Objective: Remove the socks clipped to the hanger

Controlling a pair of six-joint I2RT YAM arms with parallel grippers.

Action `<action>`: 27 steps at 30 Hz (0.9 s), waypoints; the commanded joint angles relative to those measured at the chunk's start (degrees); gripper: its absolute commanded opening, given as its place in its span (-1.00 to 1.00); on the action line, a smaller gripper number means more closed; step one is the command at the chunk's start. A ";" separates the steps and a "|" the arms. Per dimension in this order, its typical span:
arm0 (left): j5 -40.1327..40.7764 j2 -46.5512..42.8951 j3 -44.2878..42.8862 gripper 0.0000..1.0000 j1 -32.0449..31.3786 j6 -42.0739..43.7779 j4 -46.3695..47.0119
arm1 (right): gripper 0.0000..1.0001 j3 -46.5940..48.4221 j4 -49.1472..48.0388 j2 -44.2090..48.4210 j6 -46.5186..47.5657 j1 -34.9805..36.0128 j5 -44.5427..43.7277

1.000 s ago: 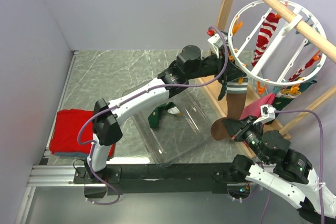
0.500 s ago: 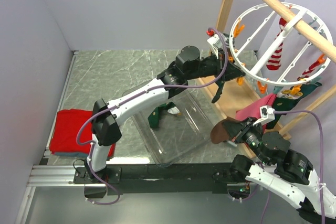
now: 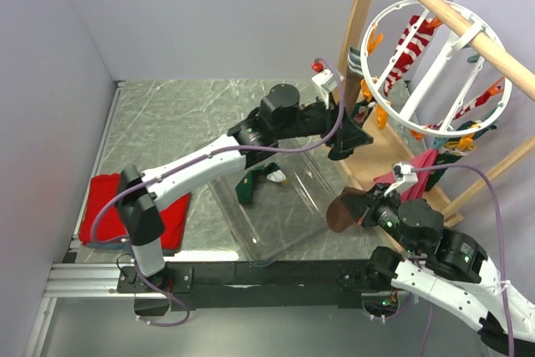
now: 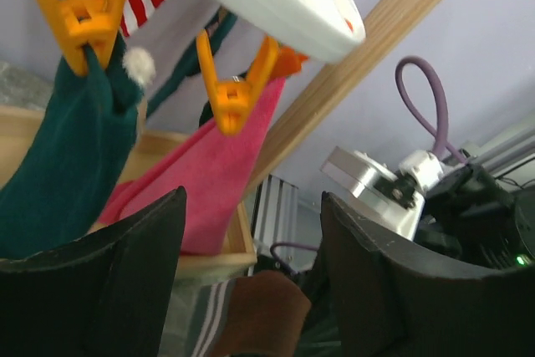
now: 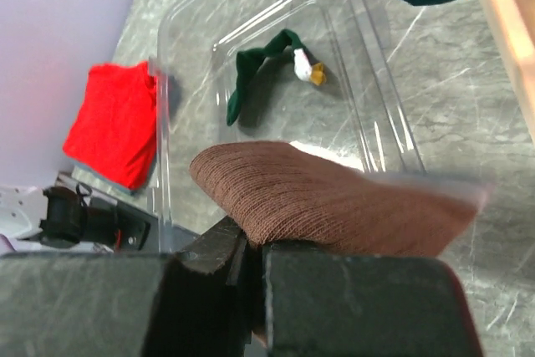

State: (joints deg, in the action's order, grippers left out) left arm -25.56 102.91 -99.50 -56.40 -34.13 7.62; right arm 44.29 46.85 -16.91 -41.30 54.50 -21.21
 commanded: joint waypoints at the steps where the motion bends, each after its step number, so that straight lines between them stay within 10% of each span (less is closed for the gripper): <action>1: 0.25 -10.34 4.40 0.42 -0.46 2.74 -0.49 | -1.00 -0.17 -5.09 -1.64 2.80 0.34 2.93; 20: 23.70 -57.19 47.63 0.46 -0.64 1.00 -9.99 | -1.00 6.85 -24.44 -37.53 9.57 0.34 16.20; 23: 26.26 -64.40 50.80 0.50 -0.64 -0.58 -11.65 | -0.74 11.68 -23.04 -48.00 7.90 0.34 17.16; 27: 31.44 -70.21 50.99 0.54 -0.64 -0.33 -16.04 | 0.25 13.54 -22.94 -54.37 6.59 0.43 20.24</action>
State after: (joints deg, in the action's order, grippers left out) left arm -0.60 36.67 -48.18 -56.84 -33.74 -5.54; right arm 55.40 25.21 -67.96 -33.76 54.50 -3.95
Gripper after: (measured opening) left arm 0.763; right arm 0.410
